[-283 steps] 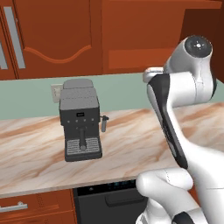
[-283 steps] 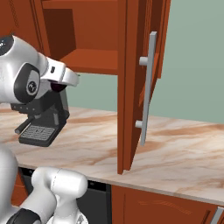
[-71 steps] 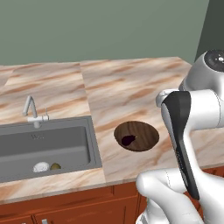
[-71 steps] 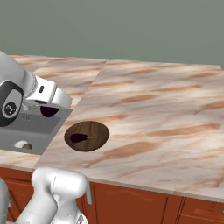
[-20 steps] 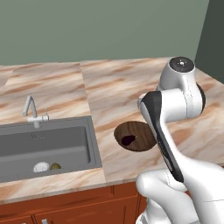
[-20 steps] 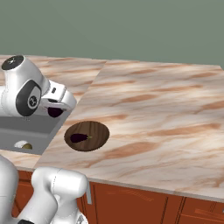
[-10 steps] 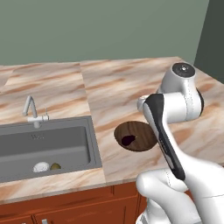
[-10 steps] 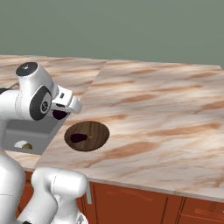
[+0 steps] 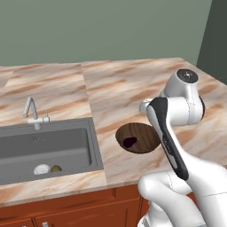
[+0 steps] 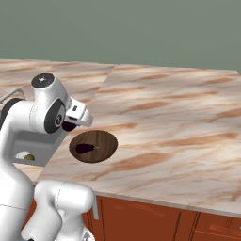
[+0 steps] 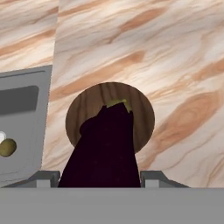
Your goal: Pick the eggplants from the cabinet and place them in one bowl. Pick the potato from the sink and place it in the other bowl.
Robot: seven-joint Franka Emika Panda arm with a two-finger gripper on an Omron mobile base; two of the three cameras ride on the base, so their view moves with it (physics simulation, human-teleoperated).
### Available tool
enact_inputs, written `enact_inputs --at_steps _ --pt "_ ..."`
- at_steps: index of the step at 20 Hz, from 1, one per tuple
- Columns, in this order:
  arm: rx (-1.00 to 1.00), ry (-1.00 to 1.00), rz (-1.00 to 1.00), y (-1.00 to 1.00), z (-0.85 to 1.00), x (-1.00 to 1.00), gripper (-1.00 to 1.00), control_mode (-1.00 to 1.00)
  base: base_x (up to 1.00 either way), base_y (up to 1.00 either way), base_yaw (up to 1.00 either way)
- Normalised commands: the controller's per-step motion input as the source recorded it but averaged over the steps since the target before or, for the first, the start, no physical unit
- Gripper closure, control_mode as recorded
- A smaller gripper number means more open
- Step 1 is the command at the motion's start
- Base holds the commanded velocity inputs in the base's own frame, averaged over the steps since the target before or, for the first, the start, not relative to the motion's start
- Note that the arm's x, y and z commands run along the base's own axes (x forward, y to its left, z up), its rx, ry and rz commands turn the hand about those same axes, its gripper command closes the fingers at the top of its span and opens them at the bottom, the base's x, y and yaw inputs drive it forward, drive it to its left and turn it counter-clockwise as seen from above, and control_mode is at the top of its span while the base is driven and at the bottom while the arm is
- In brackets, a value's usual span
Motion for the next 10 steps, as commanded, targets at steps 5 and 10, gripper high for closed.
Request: enact_inputs --at_steps 5,10 --pt "0.00 0.00 -0.01 0.00 -0.20 0.16 1.00 -1.00 0.00 0.00 0.00" --pt "0.00 0.00 -0.04 -0.03 -0.20 0.14 1.00 -1.00 0.00 0.00 0.00"
